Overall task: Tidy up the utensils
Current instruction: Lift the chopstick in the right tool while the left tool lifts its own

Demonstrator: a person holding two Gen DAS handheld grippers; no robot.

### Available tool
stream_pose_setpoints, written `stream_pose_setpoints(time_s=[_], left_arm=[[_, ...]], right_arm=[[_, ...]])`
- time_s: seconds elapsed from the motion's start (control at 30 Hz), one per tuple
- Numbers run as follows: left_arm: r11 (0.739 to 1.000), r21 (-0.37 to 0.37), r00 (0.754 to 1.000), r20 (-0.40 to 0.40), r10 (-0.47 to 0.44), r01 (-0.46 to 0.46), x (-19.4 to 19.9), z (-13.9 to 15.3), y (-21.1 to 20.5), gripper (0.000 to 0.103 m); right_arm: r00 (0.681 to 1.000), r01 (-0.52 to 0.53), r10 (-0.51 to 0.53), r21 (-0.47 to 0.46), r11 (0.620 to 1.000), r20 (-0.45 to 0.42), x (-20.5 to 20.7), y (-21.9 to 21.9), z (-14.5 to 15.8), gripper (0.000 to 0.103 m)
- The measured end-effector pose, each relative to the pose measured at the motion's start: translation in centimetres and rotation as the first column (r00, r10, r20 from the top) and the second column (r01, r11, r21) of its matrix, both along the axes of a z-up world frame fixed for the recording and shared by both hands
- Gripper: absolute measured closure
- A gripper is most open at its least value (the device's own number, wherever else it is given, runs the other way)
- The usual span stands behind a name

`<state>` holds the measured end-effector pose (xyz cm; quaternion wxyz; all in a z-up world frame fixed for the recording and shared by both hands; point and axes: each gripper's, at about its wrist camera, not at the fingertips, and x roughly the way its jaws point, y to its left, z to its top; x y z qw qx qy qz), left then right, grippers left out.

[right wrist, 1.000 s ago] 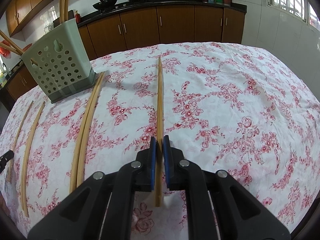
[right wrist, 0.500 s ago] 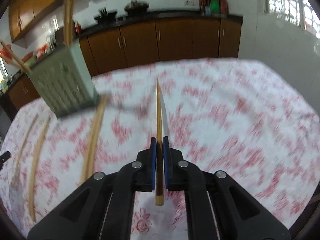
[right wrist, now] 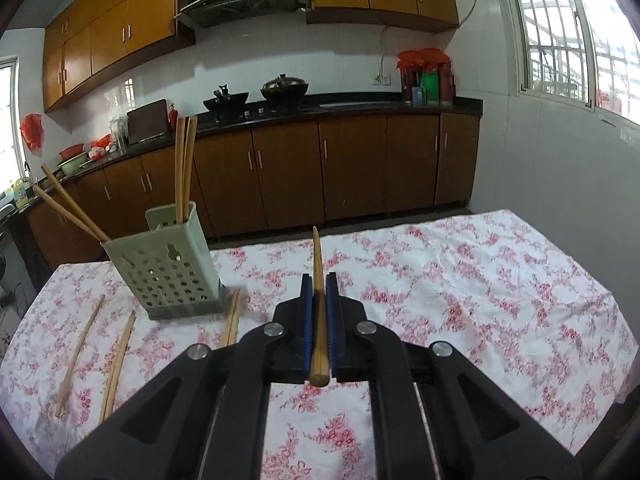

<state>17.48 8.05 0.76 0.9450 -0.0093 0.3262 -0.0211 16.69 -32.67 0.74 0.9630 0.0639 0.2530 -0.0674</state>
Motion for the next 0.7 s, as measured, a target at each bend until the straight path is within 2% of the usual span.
stream_pose_setpoints(time_s=[0.2,0.3,0.37,0.57,0.63,0.7], left_arm=[[1.000,-0.010,0.983,-0.185,-0.004,0.002,-0.8,-7.0,-0.7,0.098],[1.000,0.014,0.978,-0.208,0.005,-0.002,-1.2,-8.6,-1.2,0.097],[0.999,0.050,0.977,-0.214,0.012,-0.002,-1.2,-8.9,-1.6,0.097],[0.998,0.067,0.975,-0.223,0.007,0.008,-0.8,-9.8,-1.3,0.096],[0.999,0.048,0.977,-0.215,0.002,0.009,-0.7,-9.3,-0.9,0.096],[1.000,0.030,0.986,-0.164,-0.005,0.010,-0.8,-7.0,-0.7,0.096]], right_arm=[[0.999,-0.004,0.005,0.018,1.000,-0.042,-0.3,0.4,-1.5,0.095],[0.999,0.000,0.001,0.025,1.000,-0.048,-0.4,0.2,-1.7,0.095],[0.999,0.003,-0.001,0.032,0.999,-0.052,-0.5,0.1,-1.8,0.095],[0.999,0.003,-0.001,0.034,0.999,-0.044,-0.6,0.1,-1.7,0.095],[0.999,-0.002,0.003,0.031,1.000,-0.032,-0.6,0.2,-1.2,0.095],[1.000,-0.010,0.011,0.021,1.000,-0.007,-0.8,0.3,-0.3,0.095]])
